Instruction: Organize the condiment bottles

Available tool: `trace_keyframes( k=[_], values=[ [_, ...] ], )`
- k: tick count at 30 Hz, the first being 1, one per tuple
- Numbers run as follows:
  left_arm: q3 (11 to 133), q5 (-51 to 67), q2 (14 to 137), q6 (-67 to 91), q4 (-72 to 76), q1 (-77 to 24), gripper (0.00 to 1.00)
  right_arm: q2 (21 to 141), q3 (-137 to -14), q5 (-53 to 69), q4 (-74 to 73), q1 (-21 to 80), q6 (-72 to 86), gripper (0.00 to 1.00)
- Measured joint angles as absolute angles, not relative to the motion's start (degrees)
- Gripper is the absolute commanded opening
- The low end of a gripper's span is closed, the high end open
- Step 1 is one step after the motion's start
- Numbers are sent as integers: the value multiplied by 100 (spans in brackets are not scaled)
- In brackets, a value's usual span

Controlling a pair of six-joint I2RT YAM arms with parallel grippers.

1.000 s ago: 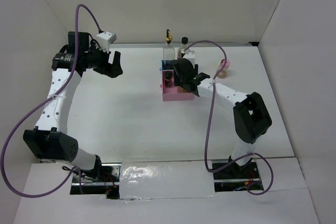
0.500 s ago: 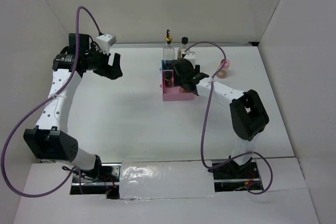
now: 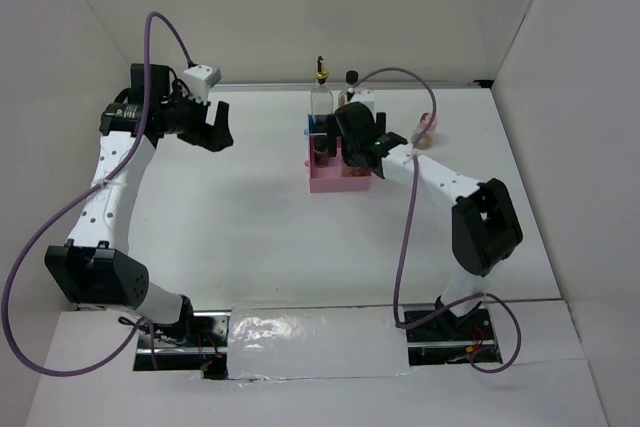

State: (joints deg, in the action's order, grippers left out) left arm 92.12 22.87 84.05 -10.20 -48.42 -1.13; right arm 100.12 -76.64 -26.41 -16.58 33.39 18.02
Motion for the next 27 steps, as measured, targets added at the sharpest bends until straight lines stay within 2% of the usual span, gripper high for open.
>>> trace_keyframes(
  k=[3, 4, 5, 6, 7, 10, 12, 13, 16, 21, 27],
  values=[
    [9212, 2290, 8405, -1022, -4842, -104, 96, 9515, -7695, -2473, -1710, 3205, 1680, 100],
    [9212, 2287, 8405, -1022, -4842, -99, 96, 9297, -7699, -2357, -1710, 3072, 1653, 94],
    [9212, 2287, 8405, -1022, -4842, -95, 96, 9118, -7708, -2270, -1712, 2915, 1623, 80],
    [9212, 2287, 8405, -1022, -4842, -93, 96, 8921, -7728, -2139, -1708, 2685, 1588, 15],
    [9212, 2287, 8405, -1022, -4842, -89, 96, 8753, -7736, -2043, -1684, 2451, 1535, 0],
    [9212, 2287, 8405, -1017, -4842, -84, 96, 8405, -7734, -1852, -1579, 1717, 1577, 0],
    [9212, 2290, 8405, -1017, -4842, -82, 96, 8335, -7728, -1743, -1500, 1275, 1614, 82],
    [9212, 2290, 8405, -1017, -4842, -82, 96, 8370, -7741, -1684, -1476, 1111, 1599, 100],
    [9212, 2287, 8405, -1020, -4842, -82, 96, 8897, -8147, -1527, -1627, 659, 1485, 100],
    [9096, 2272, 8372, -1028, -4720, -71, 99, 10551, -9430, -1192, -1953, 268, 1094, 100],
    [7953, 2213, 8189, -1083, -4449, 290, 99, 11686, -9870, -1024, -2294, 176, 880, 100]
  ],
)
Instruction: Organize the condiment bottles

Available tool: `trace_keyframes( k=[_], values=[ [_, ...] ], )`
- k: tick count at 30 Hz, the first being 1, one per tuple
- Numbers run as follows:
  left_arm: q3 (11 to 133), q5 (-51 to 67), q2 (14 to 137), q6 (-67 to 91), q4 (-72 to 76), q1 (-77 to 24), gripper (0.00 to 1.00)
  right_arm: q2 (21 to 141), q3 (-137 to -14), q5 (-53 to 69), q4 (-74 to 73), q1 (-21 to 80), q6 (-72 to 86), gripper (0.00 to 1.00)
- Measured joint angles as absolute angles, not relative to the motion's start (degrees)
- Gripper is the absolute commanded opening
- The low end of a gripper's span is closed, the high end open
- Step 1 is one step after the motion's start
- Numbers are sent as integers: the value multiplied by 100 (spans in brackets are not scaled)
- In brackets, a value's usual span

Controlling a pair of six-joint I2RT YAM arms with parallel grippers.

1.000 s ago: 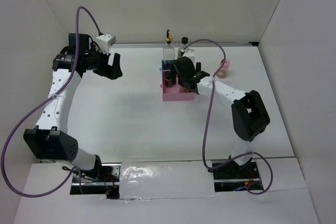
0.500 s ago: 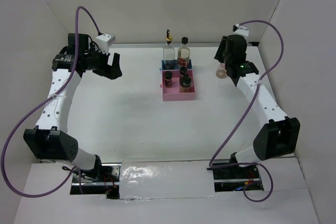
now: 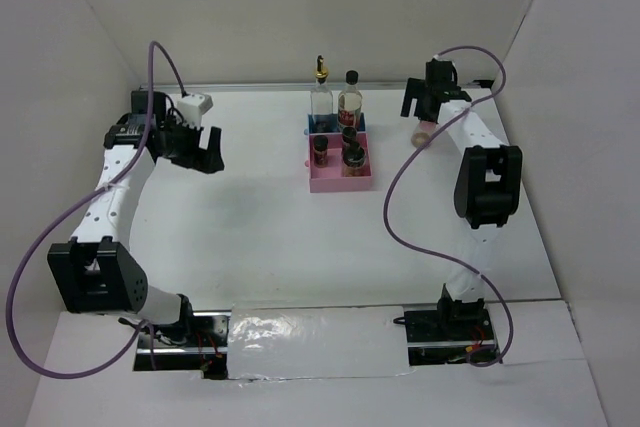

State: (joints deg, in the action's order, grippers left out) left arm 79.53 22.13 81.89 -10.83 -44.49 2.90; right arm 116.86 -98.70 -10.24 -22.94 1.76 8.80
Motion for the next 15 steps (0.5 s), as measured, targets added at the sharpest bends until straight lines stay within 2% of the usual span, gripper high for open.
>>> trace_keyframes(
  k=[6, 9, 10, 13, 14, 15],
  values=[
    [6403, 1944, 8243, -1288, -4139, 661, 96, 12031, -10082, -1120, -2410, 174, 873, 98],
    [5942, 1944, 8241, -1365, -4005, 701, 95, 12049, -10114, -1264, -2408, 200, 871, 84],
    [5863, 1953, 8241, -1367, -3975, 701, 95, 12053, -10121, -1310, -2405, 200, 869, 73],
    [5798, 1988, 8232, -1358, -3900, 701, 96, 12079, -10121, -1437, -2405, 200, 888, 52],
    [5798, 1999, 8230, -1356, -3861, 701, 96, 12090, -10121, -1476, -2399, 200, 910, 54],
    [5798, 2016, 8228, -1356, -3830, 701, 96, 12095, -10127, -1518, -2370, 200, 937, 69]
  ],
)
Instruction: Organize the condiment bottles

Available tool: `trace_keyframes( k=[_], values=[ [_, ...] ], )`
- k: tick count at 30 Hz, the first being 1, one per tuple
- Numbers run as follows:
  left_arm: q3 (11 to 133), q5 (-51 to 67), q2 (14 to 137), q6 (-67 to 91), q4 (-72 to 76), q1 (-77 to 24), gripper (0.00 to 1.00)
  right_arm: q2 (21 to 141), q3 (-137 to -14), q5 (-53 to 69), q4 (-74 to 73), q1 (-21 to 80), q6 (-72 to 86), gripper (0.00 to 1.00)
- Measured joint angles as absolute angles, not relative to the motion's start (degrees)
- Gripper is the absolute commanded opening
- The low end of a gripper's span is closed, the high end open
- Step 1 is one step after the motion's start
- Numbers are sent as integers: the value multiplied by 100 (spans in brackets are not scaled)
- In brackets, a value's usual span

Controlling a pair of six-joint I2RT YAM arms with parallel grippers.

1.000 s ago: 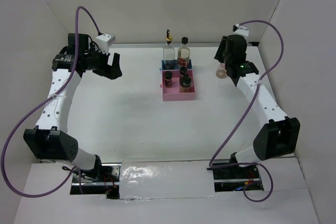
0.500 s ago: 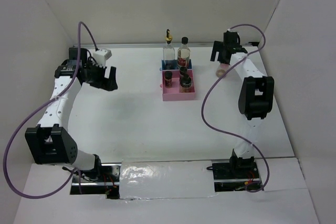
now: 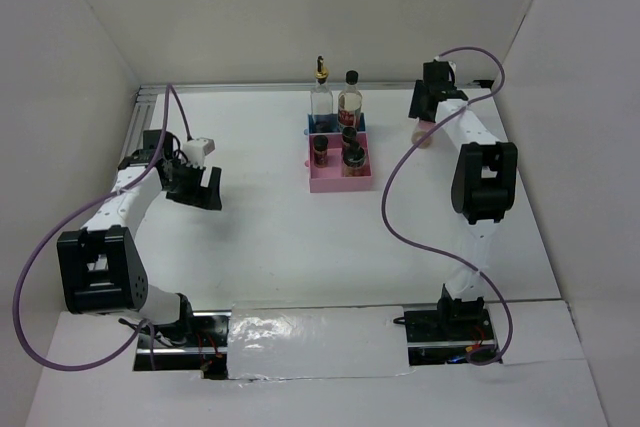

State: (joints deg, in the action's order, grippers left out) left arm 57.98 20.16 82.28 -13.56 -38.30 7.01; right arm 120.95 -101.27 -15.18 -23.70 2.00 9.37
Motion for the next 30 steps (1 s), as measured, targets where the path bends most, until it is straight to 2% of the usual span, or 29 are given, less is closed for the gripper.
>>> trace_keyframes(
  k=[2, 3, 5, 6, 8, 9, 11, 12, 17, 21, 26, 30],
  values=[
    [5802, 2040, 8228, -1350, -3806, 701, 96, 12103, -10130, -1584, -2392, 200, 993, 82],
    [5808, 2049, 8228, -1347, -3809, 705, 96, 12114, -10130, -1594, -2410, 200, 987, 84],
    [5828, 2073, 8228, -1339, -3809, 707, 96, 12127, -10114, -1592, -2432, 202, 985, 80],
    [5839, 2082, 8228, -1337, -3804, 707, 96, 12127, -10099, -1594, -2432, 207, 974, 68],
    [5854, 2095, 8228, -1332, -3798, 707, 96, 12130, -10084, -1616, -2440, 211, 952, 53],
    [5861, 2102, 8228, -1330, -3800, 707, 96, 12130, -10084, -1632, -2443, 211, 956, 35],
    [5885, 2121, 8228, -1326, -3806, 707, 96, 12130, -10086, -1656, -2427, 211, 991, 19],
    [5900, 2132, 8228, -1326, -3806, 707, 96, 12130, -10086, -1682, -2432, 211, 978, 0],
    [6090, 2154, 8213, -1323, -3889, 709, 96, 11961, -10007, -1988, -2512, 266, 976, 0],
    [6294, 2176, 8154, -1321, -3966, 711, 96, 10903, -9347, -2436, -2528, 620, 974, 0],
    [6447, 2211, 8128, -1313, -3988, 716, 96, 8877, -8785, -3046, -2322, 2182, 965, 0],
    [6508, 2246, 8130, -1308, -4069, 716, 96, 8237, -8779, -3262, -2412, 3352, 1013, 0]
  ],
)
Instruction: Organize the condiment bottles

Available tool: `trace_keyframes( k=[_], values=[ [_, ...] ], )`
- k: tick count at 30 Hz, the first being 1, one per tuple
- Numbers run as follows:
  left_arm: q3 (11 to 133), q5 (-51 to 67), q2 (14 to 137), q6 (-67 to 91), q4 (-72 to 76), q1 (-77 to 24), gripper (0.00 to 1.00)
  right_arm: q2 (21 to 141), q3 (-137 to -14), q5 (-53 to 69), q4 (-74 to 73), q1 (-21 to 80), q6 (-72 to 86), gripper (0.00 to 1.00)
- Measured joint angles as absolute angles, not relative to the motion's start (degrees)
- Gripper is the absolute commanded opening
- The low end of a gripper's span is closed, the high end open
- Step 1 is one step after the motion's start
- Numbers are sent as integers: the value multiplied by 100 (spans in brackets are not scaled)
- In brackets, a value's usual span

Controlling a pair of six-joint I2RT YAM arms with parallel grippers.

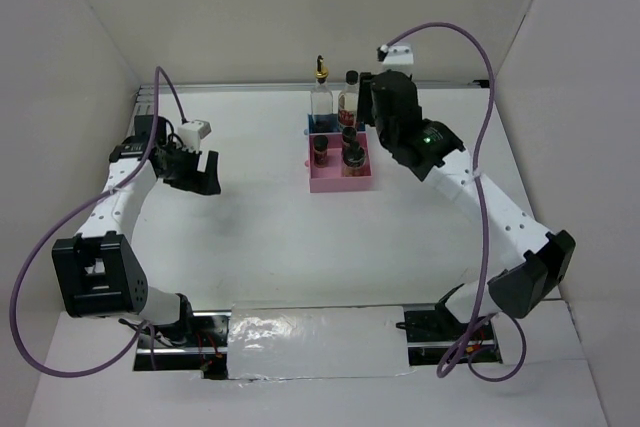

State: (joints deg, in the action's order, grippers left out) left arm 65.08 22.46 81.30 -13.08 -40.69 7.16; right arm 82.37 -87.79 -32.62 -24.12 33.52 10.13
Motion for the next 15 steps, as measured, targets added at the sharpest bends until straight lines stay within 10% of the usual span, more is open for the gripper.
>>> trace_keyframes(
  k=[15],
  values=[
    [6576, 2458, 8130, -1179, -4139, 694, 96, 9437, -8608, -2038, -2543, 4359, 1072, 0]
  ],
)
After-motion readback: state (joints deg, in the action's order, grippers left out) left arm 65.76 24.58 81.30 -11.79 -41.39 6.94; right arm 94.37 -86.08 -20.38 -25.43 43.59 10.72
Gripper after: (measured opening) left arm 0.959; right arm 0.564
